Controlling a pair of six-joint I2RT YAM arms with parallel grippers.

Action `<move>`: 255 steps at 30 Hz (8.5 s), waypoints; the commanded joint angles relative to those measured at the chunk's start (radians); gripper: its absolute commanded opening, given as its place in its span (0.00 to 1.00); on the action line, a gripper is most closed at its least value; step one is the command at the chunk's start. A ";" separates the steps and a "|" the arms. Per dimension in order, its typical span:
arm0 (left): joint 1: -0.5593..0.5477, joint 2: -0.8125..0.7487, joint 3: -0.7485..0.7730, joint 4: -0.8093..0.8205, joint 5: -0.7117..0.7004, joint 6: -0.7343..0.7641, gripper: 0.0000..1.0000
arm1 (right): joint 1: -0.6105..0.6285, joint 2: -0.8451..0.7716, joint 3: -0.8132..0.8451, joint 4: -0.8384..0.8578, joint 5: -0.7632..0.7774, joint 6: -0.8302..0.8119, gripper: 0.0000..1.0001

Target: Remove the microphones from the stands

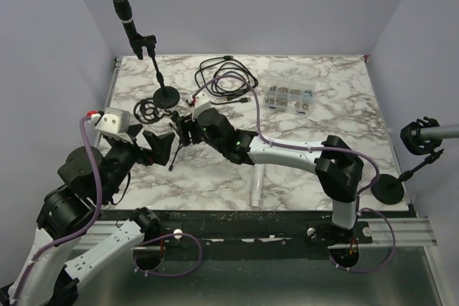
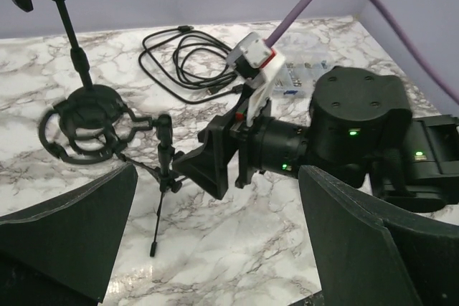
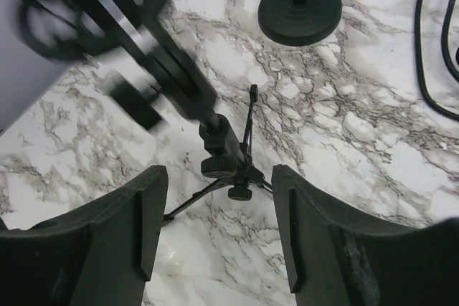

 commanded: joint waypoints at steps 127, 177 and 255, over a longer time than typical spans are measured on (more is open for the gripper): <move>0.817 1.154 0.431 1.134 0.422 0.127 0.99 | -0.048 -1.075 -0.944 0.034 0.203 0.053 0.80; 0.537 0.605 0.089 0.557 0.203 -0.092 0.00 | -0.047 -0.795 -0.691 -0.006 -0.035 0.140 0.81; 0.437 0.548 0.459 0.045 0.141 -0.049 0.00 | -0.144 -0.184 0.051 -0.046 -0.418 -0.425 0.01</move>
